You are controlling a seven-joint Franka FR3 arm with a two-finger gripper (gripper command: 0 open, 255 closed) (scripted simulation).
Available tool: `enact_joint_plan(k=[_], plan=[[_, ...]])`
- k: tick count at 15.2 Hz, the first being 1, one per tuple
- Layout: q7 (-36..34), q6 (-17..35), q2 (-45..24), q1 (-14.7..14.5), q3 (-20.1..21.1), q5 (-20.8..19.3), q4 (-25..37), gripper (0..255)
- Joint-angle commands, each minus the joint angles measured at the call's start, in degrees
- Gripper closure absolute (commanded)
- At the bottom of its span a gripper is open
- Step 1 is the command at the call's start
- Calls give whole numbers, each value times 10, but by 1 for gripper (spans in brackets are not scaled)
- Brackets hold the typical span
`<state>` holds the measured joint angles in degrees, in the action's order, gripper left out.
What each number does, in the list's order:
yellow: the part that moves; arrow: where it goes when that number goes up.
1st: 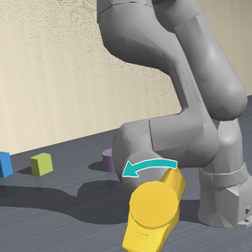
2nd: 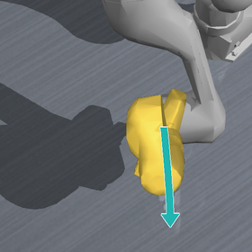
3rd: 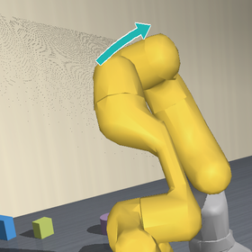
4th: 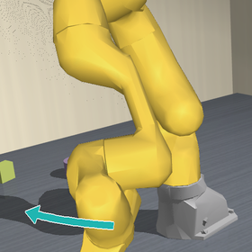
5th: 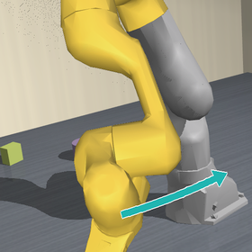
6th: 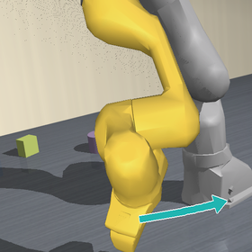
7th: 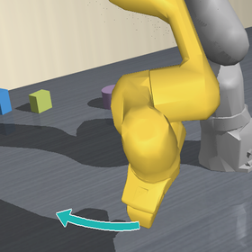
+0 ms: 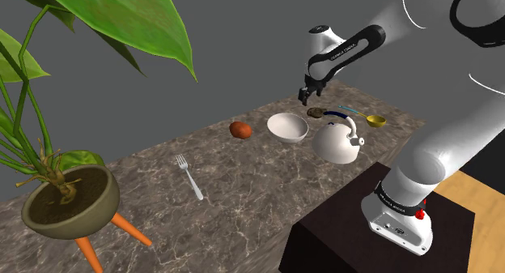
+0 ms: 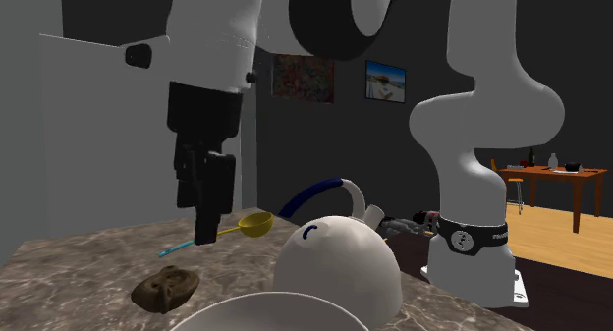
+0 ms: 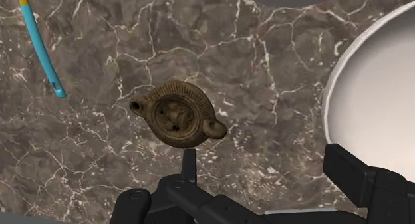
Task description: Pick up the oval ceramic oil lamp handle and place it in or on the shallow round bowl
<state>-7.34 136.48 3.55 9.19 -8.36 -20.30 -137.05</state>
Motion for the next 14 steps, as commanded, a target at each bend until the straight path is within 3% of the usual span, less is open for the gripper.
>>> enact_joint_plan(k=[1, 5, 14], plan=[[-10, 26, -43, 6, -5, -9, 17, 0], [-22, 63, -119, 16, -16, -20, 58, 0], [-29, 115, -170, 24, -24, -30, 59, 0]])
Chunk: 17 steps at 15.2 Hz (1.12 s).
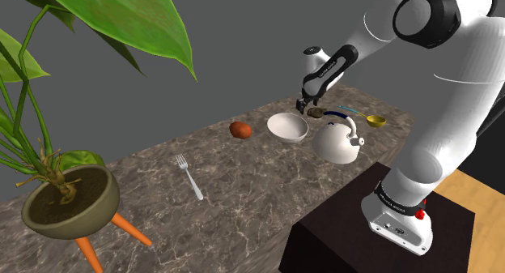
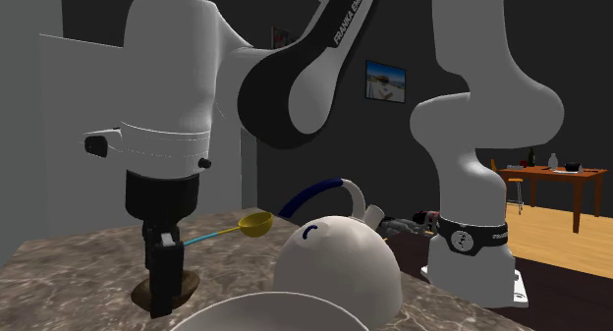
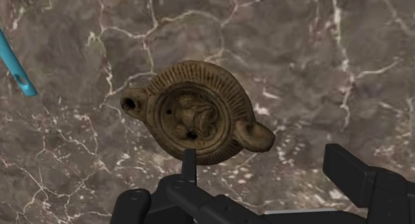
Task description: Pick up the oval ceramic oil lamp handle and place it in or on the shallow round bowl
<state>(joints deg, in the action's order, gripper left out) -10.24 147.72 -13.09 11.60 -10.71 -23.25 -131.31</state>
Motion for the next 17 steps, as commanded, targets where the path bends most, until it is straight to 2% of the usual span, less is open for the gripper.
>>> enact_joint_plan(k=[1, 6, 7, 17], plan=[[0, 3, -4, 0, 0, 0, 1, 0], [0, 3, -4, 0, 0, 0, 1, 0], [0, 3, -4, 0, 0, 0, 1, 255], [2, -4, 3, 0, 0, 2, 2, 255]])
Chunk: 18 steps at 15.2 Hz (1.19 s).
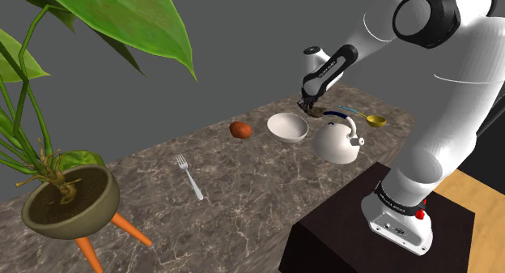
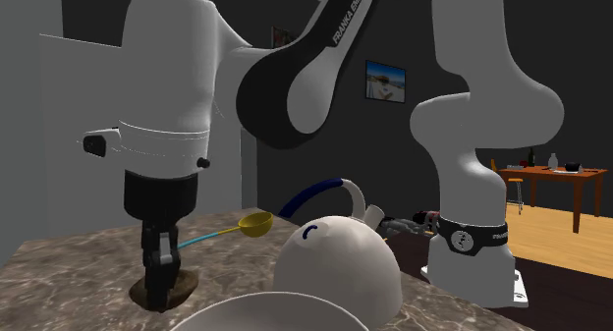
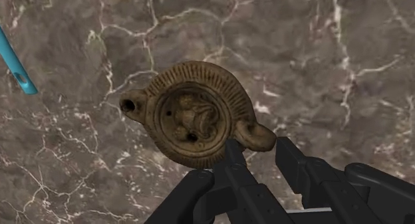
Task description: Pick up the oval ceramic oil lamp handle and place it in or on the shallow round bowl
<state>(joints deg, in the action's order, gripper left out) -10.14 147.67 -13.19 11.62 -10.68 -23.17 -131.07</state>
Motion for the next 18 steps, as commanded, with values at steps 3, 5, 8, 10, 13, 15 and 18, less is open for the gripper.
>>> enact_joint_plan(k=[3, 5, 8, 10, 13, 15, 18], plan=[[10, -24, 23, 0, 2, 6, 1, 255], [15, -38, 35, 0, 3, 10, 3, 255], [23, -59, 53, -1, 4, 15, 7, 255], [28, -73, 64, -1, 5, 18, 10, 255], [36, -94, 80, -2, 6, 23, 16, 255], [40, -108, 90, -2, 7, 26, 20, 255], [47, -130, 105, -3, 8, 30, 28, 255]])
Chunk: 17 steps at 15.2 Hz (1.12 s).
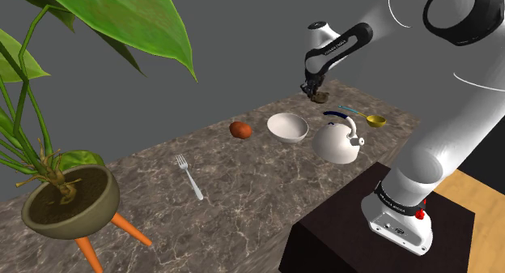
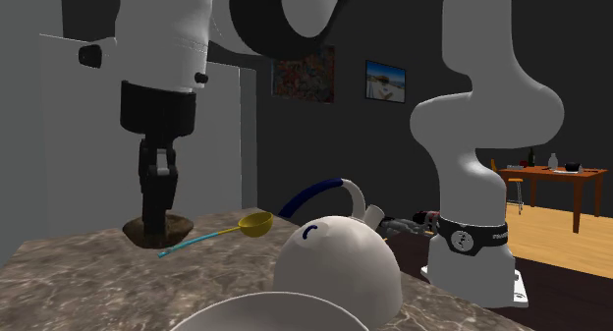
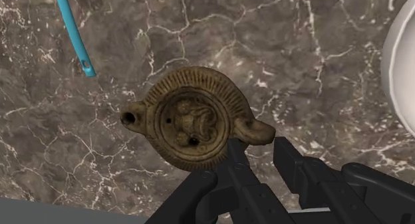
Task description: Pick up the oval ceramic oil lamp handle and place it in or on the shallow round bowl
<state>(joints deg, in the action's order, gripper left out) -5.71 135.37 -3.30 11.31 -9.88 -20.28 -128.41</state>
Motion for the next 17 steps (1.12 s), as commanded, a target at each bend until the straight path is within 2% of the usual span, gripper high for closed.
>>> enact_joint_plan(k=[1, 6, 17], plan=[[5, -14, 11, 0, 0, 3, 4, 255], [16, -50, 32, -2, 2, 9, 20, 255], [-132, -116, 78, -80, 86, 13, -3, 255]])
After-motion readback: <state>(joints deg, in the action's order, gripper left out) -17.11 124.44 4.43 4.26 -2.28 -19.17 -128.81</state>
